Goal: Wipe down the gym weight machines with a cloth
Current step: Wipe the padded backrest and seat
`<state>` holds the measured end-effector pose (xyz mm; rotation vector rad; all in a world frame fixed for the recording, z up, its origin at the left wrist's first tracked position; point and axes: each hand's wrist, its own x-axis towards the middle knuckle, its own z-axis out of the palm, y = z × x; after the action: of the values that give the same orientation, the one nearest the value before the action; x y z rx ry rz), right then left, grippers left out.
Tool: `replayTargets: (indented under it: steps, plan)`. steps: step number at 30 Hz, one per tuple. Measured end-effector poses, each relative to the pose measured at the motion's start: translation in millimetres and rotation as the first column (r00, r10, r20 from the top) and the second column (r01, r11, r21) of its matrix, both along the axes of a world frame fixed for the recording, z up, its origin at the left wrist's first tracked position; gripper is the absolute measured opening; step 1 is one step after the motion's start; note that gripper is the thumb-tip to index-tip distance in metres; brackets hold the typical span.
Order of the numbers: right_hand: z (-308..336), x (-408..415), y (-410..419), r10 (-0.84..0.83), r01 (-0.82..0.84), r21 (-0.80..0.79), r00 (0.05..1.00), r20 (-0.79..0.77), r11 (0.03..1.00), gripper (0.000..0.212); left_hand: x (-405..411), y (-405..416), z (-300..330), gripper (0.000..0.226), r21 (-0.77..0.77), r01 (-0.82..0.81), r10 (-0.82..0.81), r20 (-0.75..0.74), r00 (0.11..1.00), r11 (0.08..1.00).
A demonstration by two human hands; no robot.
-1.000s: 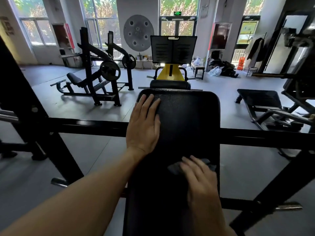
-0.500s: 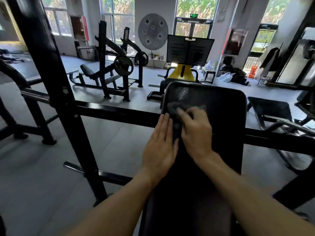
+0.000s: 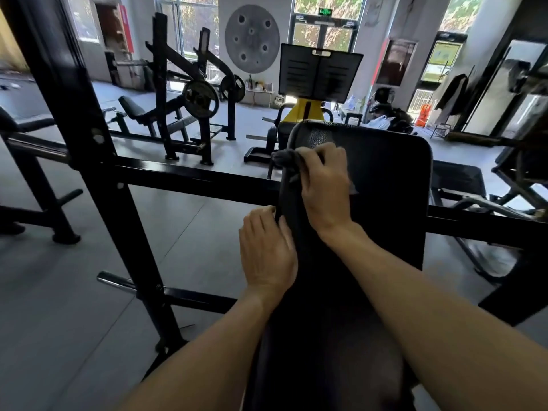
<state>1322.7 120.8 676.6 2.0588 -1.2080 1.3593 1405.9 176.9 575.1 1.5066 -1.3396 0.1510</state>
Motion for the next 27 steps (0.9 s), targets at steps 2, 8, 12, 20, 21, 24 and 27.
replayTargets:
  steps: [2, 8, 12, 20, 21, 24, 27]
  plan:
    - [-16.3, -4.6, 12.9, 0.055, -0.055, 0.016, 0.998, 0.039, 0.998, 0.017, 0.6, 0.4, -1.9, 0.029, 0.017, -0.027, 0.027, -0.051, 0.998, 1.000]
    - [-51.9, -32.9, 58.4, 0.228, -0.211, 0.117, 0.961, -0.159, 0.971, 0.023, 2.9, -2.6, -4.9, 0.030, 0.099, -0.052, 0.068, -0.163, 0.984, 0.994]
    - [-2.5, -21.2, 24.5, 0.174, -0.162, 0.070, 0.963, -0.207, 0.984, 0.015, 1.8, 1.3, -3.2, 0.037, 0.066, -0.010, 0.019, -0.132, 0.991, 0.998]
    - [-7.1, 1.7, 6.4, 0.073, -0.081, -0.043, 0.984, -0.162, 0.996, 0.006, 3.8, -3.4, -7.3, 0.035, 0.070, 0.042, -0.027, -0.197, 0.980, 0.997]
    - [-23.0, -2.0, 16.9, 0.089, -0.096, -0.027, 0.976, -0.196, 0.995, 0.007, 5.5, -4.6, -8.4, 0.035, 0.079, 0.044, -0.026, -0.216, 0.976, 0.996]
    - [-46.9, -5.1, 36.1, 0.067, -0.059, 0.048, 0.980, -0.188, 0.997, 0.016, 6.6, -5.1, -10.7, 0.036, 0.081, 0.070, -0.048, -0.247, 0.968, 0.994]
    - [-51.0, -8.5, 54.1, 0.082, -0.061, 0.096, 0.970, -0.227, 0.993, 0.019, 8.0, -4.0, -8.5, 0.039, 0.063, 0.095, -0.076, -0.257, 0.963, 0.994]
